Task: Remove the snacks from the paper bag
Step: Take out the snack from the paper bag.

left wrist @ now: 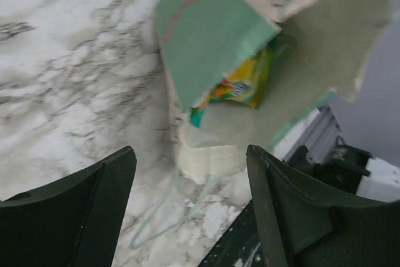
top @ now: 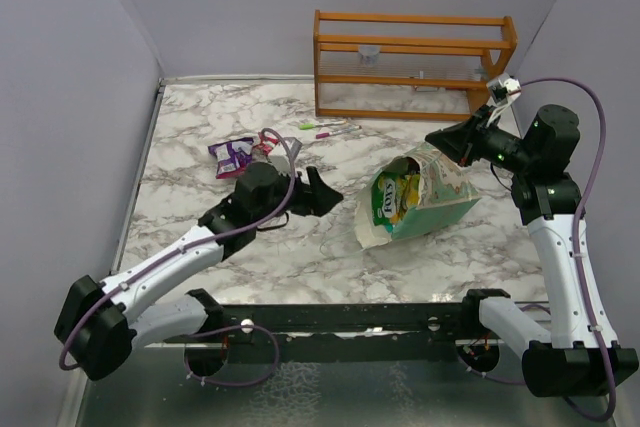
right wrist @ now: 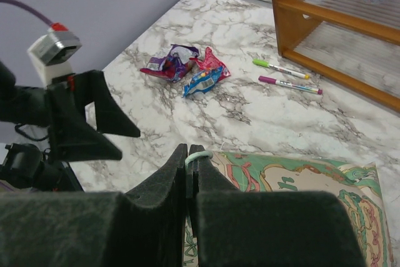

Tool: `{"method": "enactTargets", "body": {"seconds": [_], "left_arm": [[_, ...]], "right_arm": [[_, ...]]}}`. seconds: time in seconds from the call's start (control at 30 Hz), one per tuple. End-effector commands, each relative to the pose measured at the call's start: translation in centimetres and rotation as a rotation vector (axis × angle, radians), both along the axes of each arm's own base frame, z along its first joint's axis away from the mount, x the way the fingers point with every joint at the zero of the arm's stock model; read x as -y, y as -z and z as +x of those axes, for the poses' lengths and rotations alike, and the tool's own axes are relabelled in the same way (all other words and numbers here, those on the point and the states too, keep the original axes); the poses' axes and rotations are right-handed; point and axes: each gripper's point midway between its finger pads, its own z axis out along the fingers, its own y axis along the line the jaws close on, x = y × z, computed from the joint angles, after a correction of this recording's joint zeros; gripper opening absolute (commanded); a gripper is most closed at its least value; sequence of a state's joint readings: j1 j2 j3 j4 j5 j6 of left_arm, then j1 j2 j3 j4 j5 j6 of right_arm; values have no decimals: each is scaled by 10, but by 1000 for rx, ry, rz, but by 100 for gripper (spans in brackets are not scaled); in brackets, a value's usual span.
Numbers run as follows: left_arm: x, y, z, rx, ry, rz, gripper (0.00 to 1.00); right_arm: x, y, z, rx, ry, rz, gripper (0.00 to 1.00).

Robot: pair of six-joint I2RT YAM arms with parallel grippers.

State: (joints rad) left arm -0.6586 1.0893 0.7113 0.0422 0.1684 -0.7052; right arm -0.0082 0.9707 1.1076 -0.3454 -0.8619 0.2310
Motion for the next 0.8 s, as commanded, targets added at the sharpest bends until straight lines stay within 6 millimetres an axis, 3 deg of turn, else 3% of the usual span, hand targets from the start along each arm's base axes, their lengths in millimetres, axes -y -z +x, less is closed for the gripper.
{"method": "enactTargets", "body": {"seconds": [0.0, 0.07, 0.17, 0.3, 0.5, 0.77], "left_arm": [[34, -50, -28, 213, 54, -132, 73], [48, -50, -41, 244, 67, -99, 71], [68, -51, -47, 280, 61, -22, 57], [99, -36, -53, 293, 63, 81, 50], [119, 6, -29, 225, -14, 295, 42], [143, 30, -11, 259, -12, 391, 41]], "right_arm": [[-1, -10, -3, 37, -4, 3, 3], [-1, -11, -4, 40, -3, 4, 3], [0, -12, -5, 42, -1, 2, 3], [0, -12, -6, 45, 6, 0, 3], [0, -13, -7, 46, 4, 1, 3], [0, -13, -7, 47, 6, 1, 3]]}}
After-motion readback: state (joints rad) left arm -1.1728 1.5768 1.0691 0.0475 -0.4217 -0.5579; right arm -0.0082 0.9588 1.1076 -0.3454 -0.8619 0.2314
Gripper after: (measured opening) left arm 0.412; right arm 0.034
